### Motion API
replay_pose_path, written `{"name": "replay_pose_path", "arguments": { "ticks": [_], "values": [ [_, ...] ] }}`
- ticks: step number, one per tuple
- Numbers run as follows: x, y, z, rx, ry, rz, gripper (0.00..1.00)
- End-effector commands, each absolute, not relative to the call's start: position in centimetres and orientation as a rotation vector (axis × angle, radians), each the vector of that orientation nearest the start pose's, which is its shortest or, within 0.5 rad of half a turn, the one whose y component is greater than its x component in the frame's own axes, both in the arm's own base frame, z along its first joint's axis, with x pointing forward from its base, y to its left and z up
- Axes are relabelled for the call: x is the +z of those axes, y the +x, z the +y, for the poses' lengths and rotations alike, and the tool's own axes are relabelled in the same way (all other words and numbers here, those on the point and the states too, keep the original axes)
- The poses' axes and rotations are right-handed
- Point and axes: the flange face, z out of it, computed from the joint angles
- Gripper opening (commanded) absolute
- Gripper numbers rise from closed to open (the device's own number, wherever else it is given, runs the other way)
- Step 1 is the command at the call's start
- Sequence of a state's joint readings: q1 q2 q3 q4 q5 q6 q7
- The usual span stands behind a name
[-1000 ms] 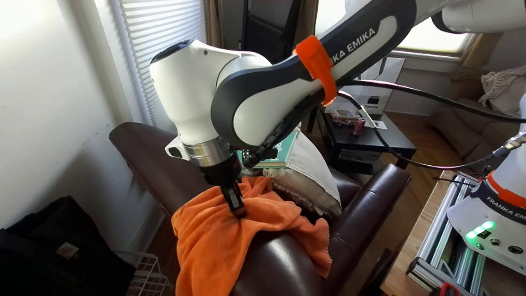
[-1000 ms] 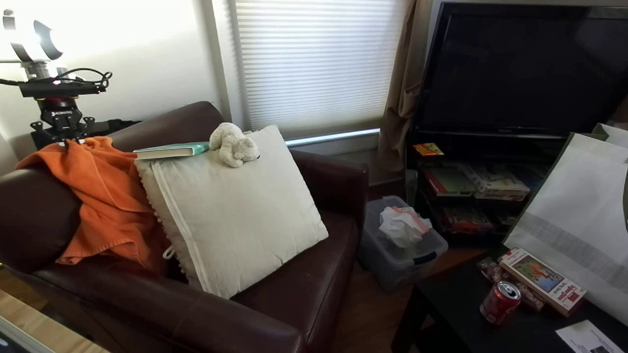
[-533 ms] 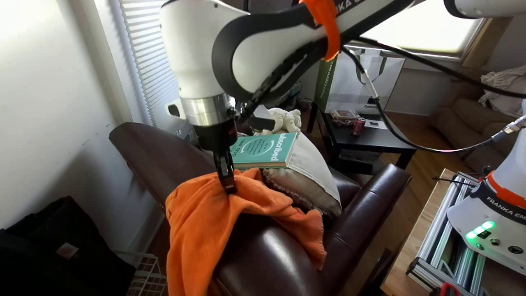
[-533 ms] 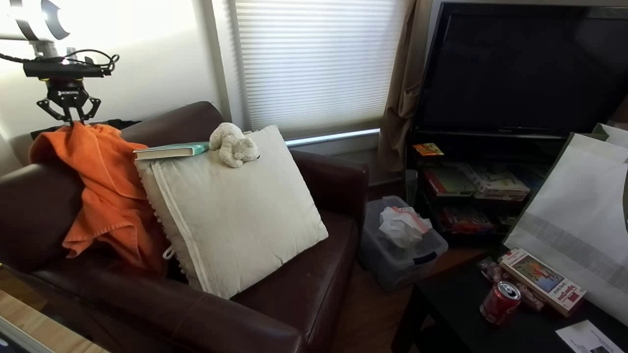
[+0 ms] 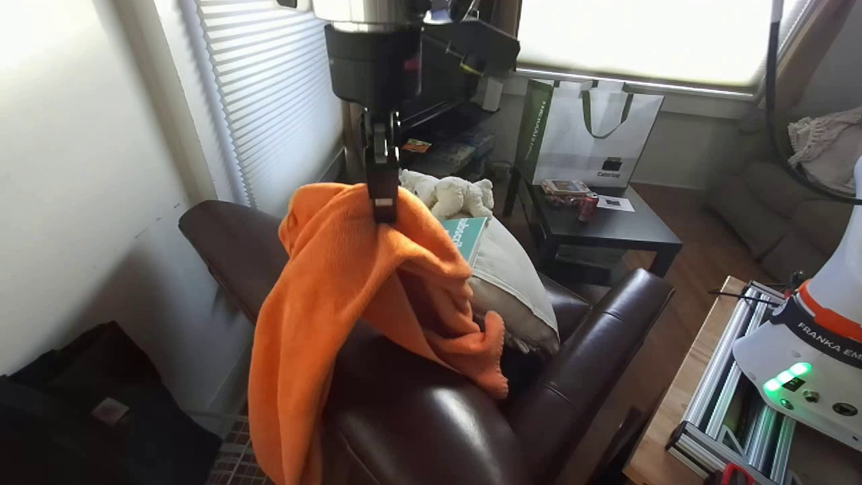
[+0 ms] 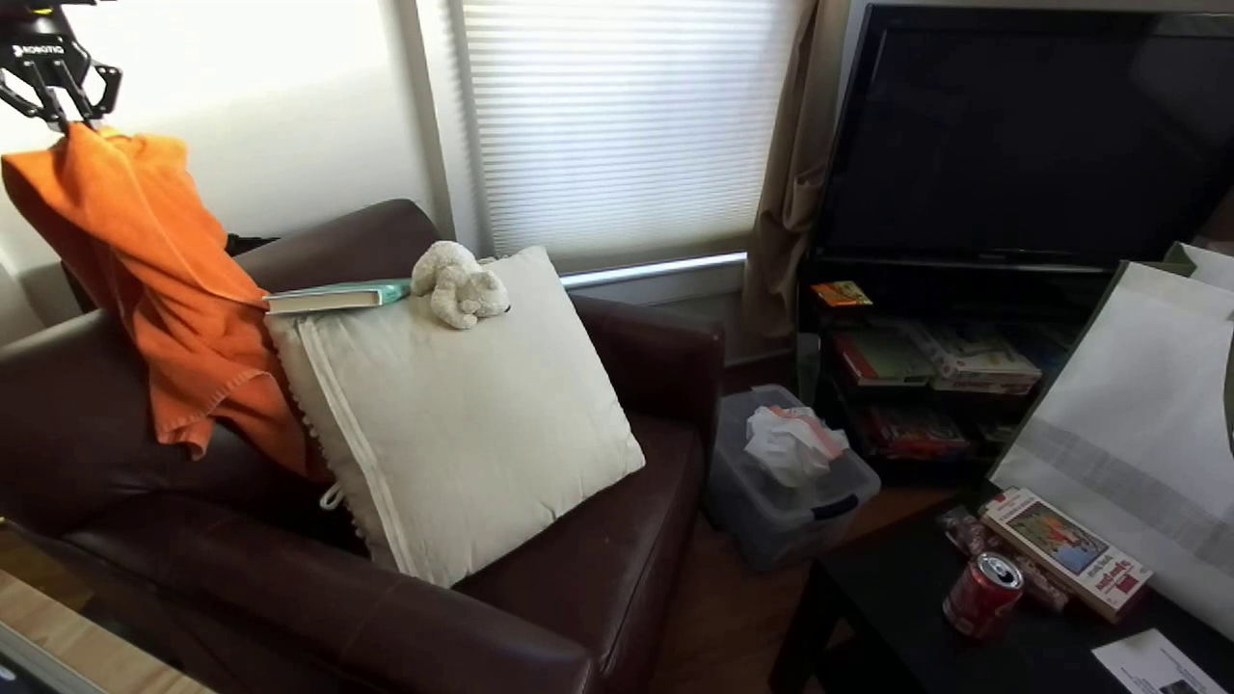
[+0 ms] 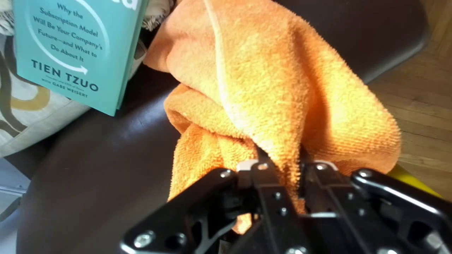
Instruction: Put the orange cloth on the white pillow
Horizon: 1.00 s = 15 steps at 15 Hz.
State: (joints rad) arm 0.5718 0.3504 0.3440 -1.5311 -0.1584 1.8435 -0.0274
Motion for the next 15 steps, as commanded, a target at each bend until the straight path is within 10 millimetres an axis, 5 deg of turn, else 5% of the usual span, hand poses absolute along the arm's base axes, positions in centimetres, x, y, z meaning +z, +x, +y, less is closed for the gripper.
{"name": "replay_pose_path", "arguments": {
  "ticks": [1,3,4,10,15],
  "values": [
    [47.0,43.1,49.6,-0.001,-2.822,-1.479,0.18],
    [46.7,43.0,49.4,0.008,-2.827,-1.479,0.18],
    [46.4,43.0,49.4,0.018,-2.829,-1.48,0.05],
    [56.2,42.4,44.5,-0.346,-2.953,-1.211,0.05],
    [64.7,39.0,40.0,-0.577,-3.042,-0.99,0.05]
  ]
}}
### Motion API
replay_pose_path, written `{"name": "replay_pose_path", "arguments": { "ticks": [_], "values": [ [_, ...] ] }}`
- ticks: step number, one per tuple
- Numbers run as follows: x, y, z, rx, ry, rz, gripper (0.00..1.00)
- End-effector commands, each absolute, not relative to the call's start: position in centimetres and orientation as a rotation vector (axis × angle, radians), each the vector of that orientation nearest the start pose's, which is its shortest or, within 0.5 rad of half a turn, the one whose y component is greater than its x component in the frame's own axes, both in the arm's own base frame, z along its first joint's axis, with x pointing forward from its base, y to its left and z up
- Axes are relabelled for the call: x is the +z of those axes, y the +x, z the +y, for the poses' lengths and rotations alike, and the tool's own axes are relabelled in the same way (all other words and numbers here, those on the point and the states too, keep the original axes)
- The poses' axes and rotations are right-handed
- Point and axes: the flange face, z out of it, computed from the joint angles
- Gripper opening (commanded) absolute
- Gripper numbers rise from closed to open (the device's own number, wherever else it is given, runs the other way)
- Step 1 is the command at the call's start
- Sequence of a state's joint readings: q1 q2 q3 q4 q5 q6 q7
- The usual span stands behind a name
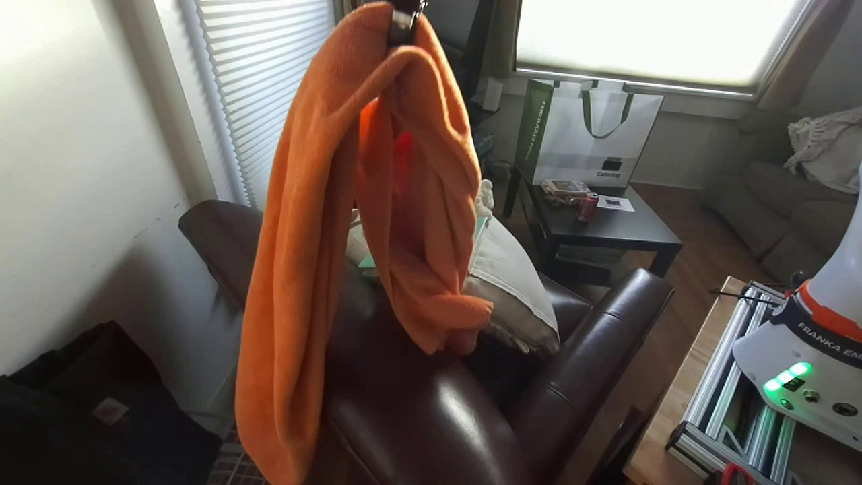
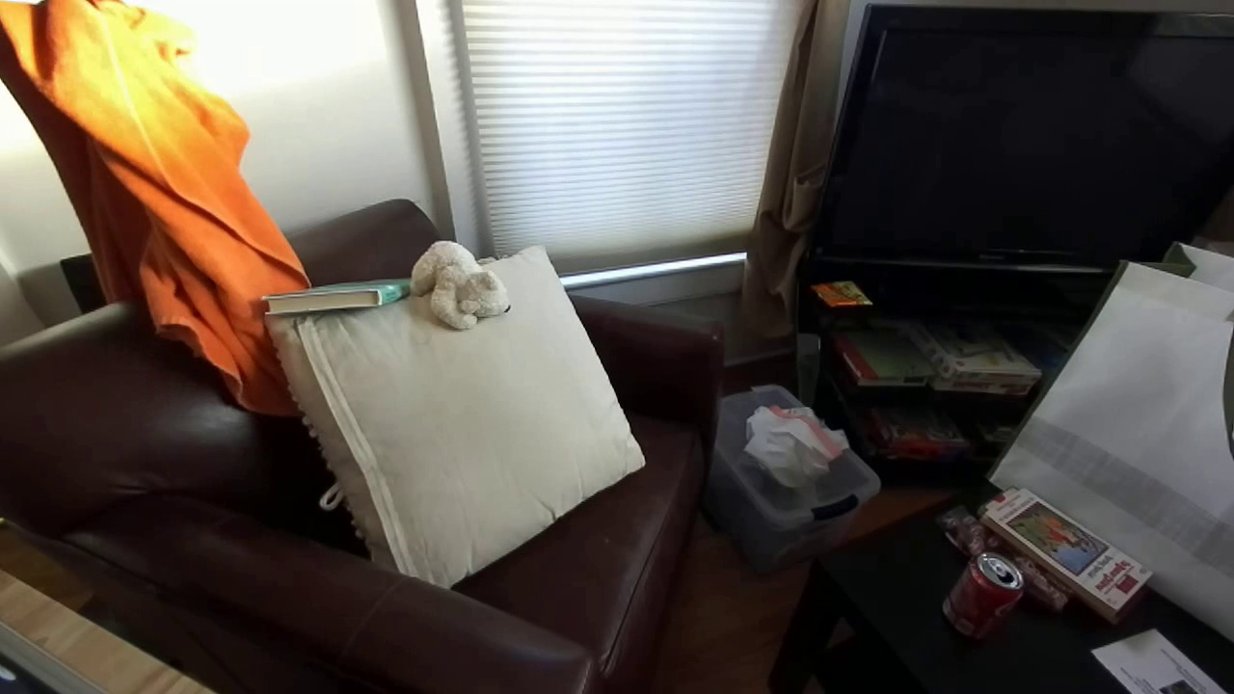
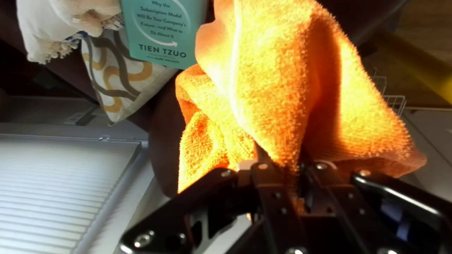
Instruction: Put the orange cloth on the white pillow
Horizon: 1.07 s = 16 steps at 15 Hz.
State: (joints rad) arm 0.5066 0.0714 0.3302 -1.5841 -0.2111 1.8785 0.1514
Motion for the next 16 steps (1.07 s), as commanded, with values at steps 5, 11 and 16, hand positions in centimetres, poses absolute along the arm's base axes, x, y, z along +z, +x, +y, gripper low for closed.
{"name": "replay_pose_path", "arguments": {
  "ticks": [5,11,16],
  "values": [
    [68.1,37.9,38.0,-0.608,-3.079,-0.855,0.05],
    [69.2,37.3,36.1,-0.644,-3.108,-0.758,0.05],
    [72.8,35.5,27.8,-0.723,-3.191,-0.328,0.05]
  ]
}}
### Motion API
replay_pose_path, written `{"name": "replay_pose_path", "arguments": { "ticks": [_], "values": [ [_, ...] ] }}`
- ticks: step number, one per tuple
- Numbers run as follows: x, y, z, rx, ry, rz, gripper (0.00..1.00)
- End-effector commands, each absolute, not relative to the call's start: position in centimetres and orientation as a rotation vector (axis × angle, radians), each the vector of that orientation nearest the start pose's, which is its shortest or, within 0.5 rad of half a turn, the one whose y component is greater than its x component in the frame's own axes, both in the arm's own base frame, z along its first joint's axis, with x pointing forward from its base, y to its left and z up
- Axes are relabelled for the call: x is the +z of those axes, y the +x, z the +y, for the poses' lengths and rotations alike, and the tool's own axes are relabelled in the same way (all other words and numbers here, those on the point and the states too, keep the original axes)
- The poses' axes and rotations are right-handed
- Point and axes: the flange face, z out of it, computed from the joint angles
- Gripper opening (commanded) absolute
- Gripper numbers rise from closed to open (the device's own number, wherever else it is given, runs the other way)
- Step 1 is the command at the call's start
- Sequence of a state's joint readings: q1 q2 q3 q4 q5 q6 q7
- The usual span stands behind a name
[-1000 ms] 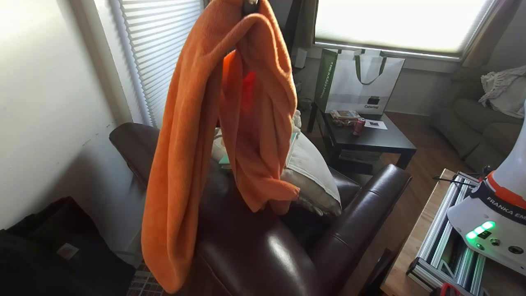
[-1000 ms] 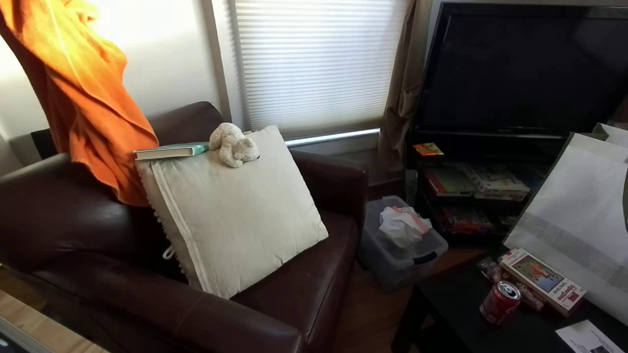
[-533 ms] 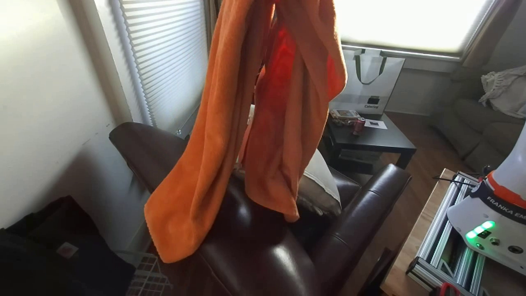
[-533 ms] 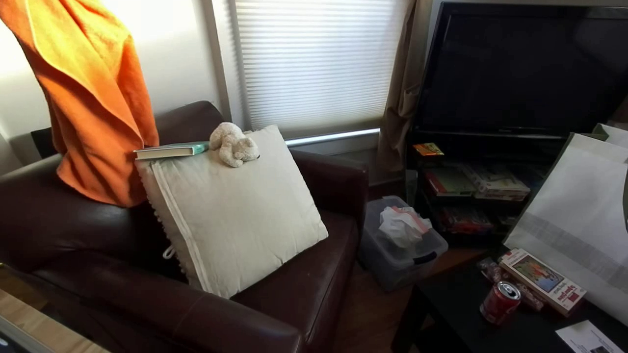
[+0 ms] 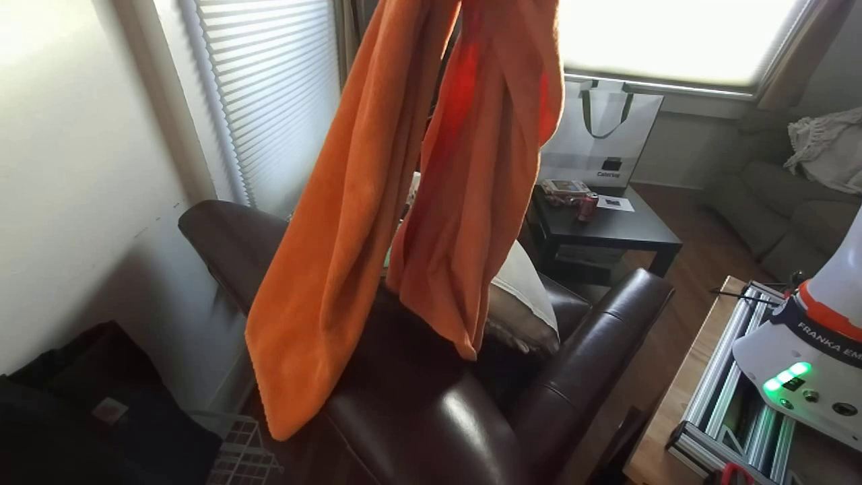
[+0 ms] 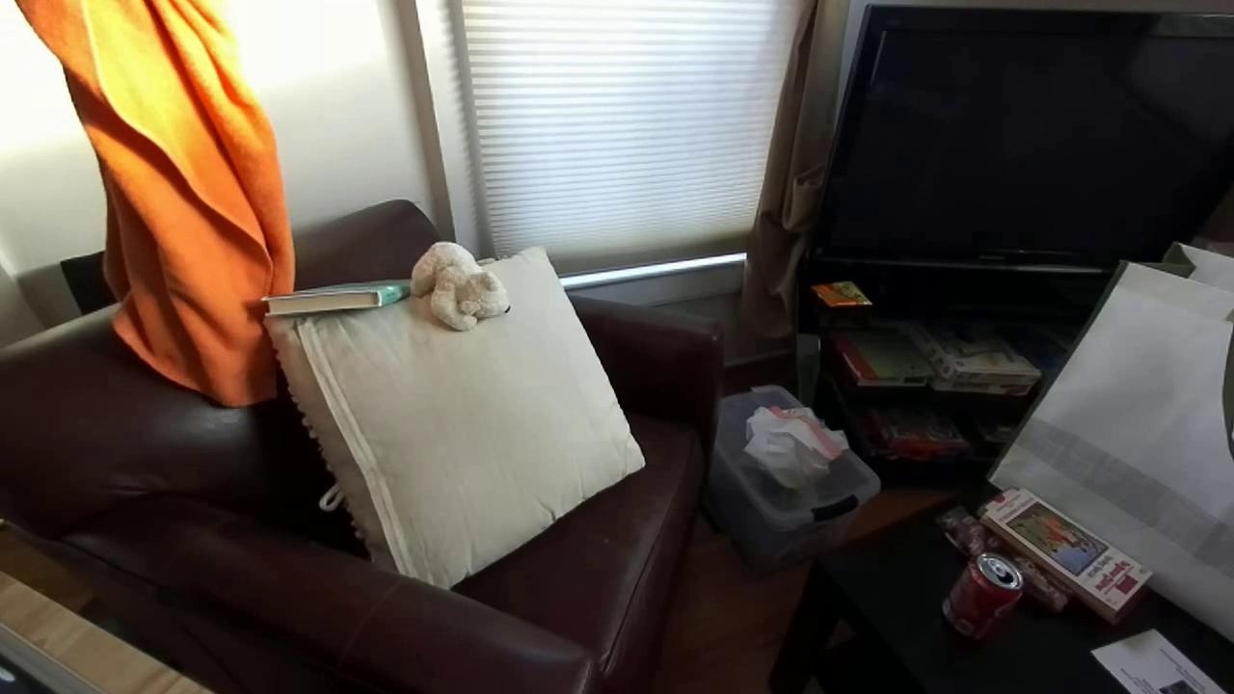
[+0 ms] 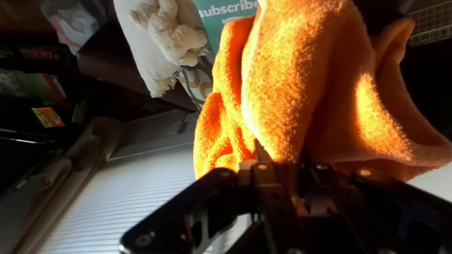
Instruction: Put the orange cloth on the white pillow
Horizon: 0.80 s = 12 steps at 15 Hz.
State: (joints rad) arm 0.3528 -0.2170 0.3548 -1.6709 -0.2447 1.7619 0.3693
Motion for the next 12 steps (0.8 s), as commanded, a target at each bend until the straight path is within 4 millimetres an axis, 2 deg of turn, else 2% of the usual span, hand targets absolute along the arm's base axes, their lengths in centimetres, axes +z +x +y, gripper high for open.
{"name": "replay_pose_path", "arguments": {
  "ticks": [1,2,6,7,8,9,10,11,12],
  "values": [
    [73.6,34.6,25.9,-0.73,-3.207,-0.243,0.05],
    [74.3,33.8,23.8,-0.727,-3.227,-0.153,0.05],
    [77.5,28.7,16.4,-0.717,-3.292,0.202,0.05],
    [77.9,27.6,15.3,-0.717,-3.304,0.293,0.05],
    [77.5,30.6,17.6,-0.681,-3.303,0.13,0.18],
    [78.1,29.4,16.3,-0.684,-3.308,0.194,0.18],
    [78.3,28.6,15.6,-0.694,-3.307,0.226,0.05],
    [77.8,28.9,15.8,-0.695,-3.304,0.217,0.05],
    [77.3,29.3,15.2,-0.684,-3.277,0.248,0.05]
  ]
}}
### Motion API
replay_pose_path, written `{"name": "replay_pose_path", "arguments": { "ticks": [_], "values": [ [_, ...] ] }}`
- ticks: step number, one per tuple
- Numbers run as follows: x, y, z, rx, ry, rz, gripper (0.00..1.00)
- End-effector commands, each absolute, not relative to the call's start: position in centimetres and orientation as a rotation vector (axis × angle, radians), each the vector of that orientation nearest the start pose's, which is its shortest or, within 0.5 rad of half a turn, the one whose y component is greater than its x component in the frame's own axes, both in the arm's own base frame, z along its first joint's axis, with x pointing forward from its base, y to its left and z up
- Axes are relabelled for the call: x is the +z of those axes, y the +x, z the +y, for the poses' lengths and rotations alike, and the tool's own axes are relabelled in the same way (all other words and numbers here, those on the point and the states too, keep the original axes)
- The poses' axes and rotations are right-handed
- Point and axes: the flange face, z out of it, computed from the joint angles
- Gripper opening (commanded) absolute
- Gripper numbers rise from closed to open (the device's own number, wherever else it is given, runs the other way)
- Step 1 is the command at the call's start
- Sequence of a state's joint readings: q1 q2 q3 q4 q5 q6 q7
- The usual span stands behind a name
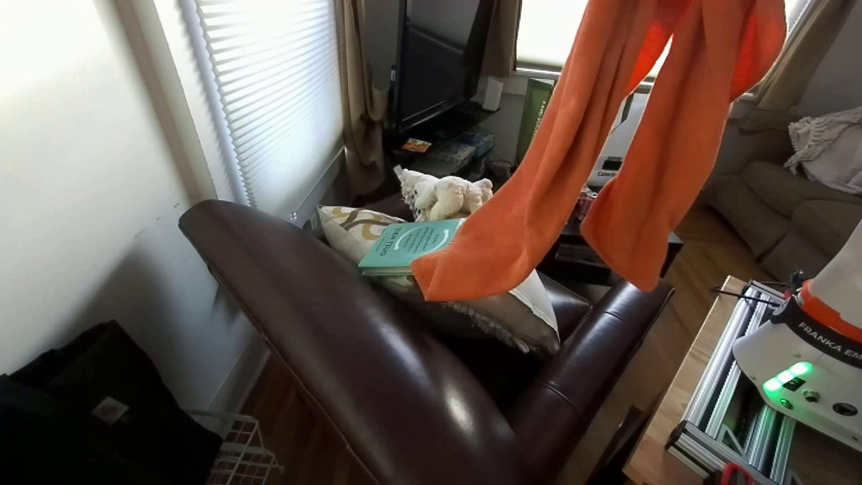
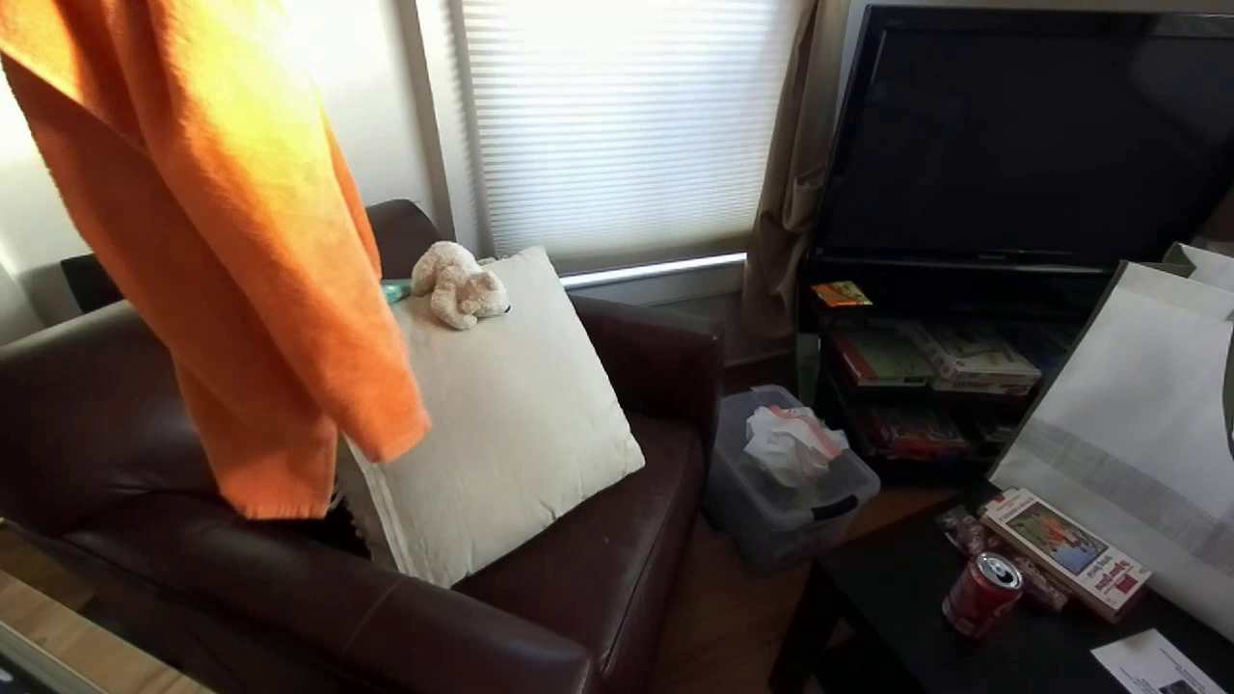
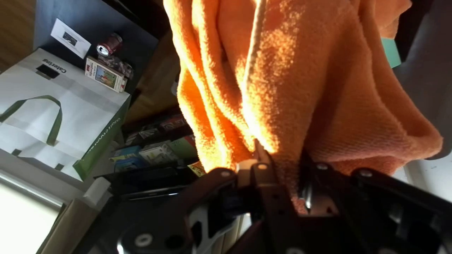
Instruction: Put the orange cloth on the white pillow
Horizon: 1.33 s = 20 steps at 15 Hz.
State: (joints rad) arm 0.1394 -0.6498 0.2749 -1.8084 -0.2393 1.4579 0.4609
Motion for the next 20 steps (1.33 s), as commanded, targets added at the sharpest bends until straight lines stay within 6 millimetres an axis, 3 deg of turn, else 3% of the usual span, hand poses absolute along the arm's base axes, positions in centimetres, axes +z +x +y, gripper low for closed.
{"name": "replay_pose_path", "arguments": {
  "ticks": [1,4,8,13,19,20],
  "values": [
    [76.9,29.5,14.1,-0.673,-3.256,0.308,0.05],
    [75.7,30.2,10.2,-0.626,-3.221,0.535,0.05],
    [73.2,31.3,4.1,-0.544,-3.121,0.685,0.05],
    [67.0,33.4,-2.4,-0.509,-2.911,0.684,0.05],
    [55.5,35.5,-5.0,-0.326,-2.737,0.677,0.05],
    [57.6,35.9,-4.5,-0.332,-2.805,0.678,0.05]
  ]
}}
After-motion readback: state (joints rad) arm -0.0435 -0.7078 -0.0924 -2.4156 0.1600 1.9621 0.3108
